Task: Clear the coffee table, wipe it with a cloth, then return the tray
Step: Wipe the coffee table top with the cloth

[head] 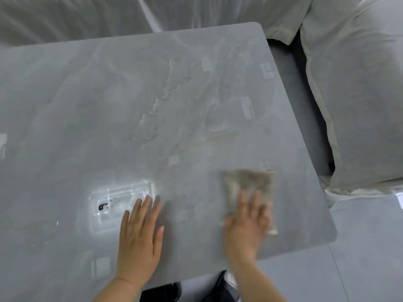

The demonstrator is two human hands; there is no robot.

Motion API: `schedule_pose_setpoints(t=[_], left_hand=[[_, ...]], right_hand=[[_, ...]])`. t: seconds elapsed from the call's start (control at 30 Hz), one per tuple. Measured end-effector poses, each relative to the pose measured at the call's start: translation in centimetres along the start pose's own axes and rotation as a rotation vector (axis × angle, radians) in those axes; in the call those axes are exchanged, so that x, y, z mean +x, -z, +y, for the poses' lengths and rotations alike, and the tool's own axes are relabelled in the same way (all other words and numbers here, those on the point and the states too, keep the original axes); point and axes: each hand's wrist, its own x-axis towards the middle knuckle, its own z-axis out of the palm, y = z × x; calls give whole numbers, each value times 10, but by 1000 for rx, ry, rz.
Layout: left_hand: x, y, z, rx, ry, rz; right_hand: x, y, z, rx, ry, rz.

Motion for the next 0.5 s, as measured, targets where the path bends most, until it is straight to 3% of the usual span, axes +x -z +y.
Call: schedule_pose_setpoints(t=[0.1, 0.17, 0.23, 0.3, 0.37, 0.43, 0.5], left_hand=[[-18, -21, 9, 30, 63, -68], [-22, -30, 8, 72, 123, -78], [-23, -35, 6, 110, 158, -64], [-24, -38, 5, 129, 185, -59], [-25, -40, 6, 129, 196, -48], [-25, -41, 7, 131, 194, -21], [-25, -42, 6, 136, 187, -1]], right_hand=[[-56, -16, -19, -33, 493, -81], [-54, -8, 6, -26, 649, -169], [-26, 6, 45, -134, 716, -138], [5, 18, 88, -169, 598, -9], [26, 27, 115, -66, 316, 20], [28, 22, 109, 94, -11, 37], [18, 8, 76, 162, -168, 50]])
